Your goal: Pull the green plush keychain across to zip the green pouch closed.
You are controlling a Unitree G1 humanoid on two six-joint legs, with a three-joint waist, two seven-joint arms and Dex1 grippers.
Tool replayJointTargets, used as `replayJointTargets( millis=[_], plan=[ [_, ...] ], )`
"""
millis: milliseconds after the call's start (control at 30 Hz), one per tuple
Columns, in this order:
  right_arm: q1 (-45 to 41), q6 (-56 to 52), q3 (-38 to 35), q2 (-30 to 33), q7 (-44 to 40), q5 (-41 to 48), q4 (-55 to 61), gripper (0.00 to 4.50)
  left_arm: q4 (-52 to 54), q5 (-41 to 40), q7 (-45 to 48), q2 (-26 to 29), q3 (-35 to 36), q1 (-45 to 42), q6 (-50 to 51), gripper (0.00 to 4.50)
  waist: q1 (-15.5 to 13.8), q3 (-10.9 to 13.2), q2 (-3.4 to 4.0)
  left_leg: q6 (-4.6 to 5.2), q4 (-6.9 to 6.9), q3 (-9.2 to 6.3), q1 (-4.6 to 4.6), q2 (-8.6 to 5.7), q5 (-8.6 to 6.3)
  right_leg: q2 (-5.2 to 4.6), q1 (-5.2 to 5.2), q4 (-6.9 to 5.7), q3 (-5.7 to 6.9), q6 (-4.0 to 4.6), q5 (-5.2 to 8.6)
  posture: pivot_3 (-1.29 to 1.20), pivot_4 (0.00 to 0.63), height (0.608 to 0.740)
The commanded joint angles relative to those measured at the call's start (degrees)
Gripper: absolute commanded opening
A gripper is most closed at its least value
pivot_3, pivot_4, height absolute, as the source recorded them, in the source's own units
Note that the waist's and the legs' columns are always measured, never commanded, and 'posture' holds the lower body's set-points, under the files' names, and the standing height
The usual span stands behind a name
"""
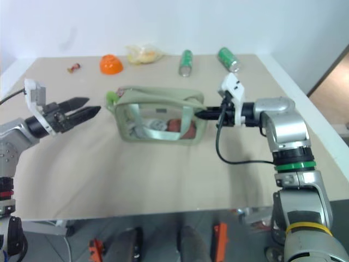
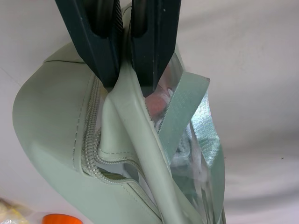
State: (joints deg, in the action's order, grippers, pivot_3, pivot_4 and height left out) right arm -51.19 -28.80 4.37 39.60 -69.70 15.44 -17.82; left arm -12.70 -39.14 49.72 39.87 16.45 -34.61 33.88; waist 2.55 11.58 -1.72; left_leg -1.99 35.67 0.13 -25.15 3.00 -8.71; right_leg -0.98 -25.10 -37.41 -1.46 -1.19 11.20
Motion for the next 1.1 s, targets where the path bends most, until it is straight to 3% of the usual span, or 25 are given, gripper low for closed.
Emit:
replayJointTargets(
  millis=[33,733,833,1100],
  plan=[
    [0.2,0.4,-0.6,0.4,0.3,0.2,1.9,0.03,-4.0,3.0,-1.3,0.4,0.9,-3.6,-3.5,4.5,0.0,0.0,0.0,0.0,0.0,0.0,0.01,0.0,0.0,0.0,0.0,0.0,0.0,0.0,0.0,0.0,0.15,0.74],
    [3.7,-0.7,-2.2,1.7,2.2,1.1,5.9,0.03,-15.6,9.0,4.6,-5.4,-5.3,-12.2,-5.6,4.5,0.0,0.0,-0.01,-0.01,-0.01,0.0,0.01,-0.01,0.0,0.0,0.02,0.0,-0.01,-0.03,-0.02,0.0,0.15,0.74],
    [4.1,-0.8,-2.4,1.9,2.5,1.4,6.3,0.0,-17.7,9.0,3.9,-6.7,-4.3,-14.0,-6.3,3.72,0.0,0.0,-0.01,-0.01,-0.01,0.0,0.01,-0.01,0.01,0.0,0.02,0.0,0.0,-0.04,-0.02,0.0,0.15,0.74],
    [4.5,-1.2,-2.2,1.9,2.8,2.1,8.6,0.0,-16.8,8.7,4.5,-9.0,-4.6,-14.3,-5.5,1.0,0.0,0.0,-0.01,0.0,0.02,-0.01,0.0,-0.02,0.01,0.0,0.04,0.0,-0.01,-0.06,-0.04,0.0,0.15,0.74]
  ],
)
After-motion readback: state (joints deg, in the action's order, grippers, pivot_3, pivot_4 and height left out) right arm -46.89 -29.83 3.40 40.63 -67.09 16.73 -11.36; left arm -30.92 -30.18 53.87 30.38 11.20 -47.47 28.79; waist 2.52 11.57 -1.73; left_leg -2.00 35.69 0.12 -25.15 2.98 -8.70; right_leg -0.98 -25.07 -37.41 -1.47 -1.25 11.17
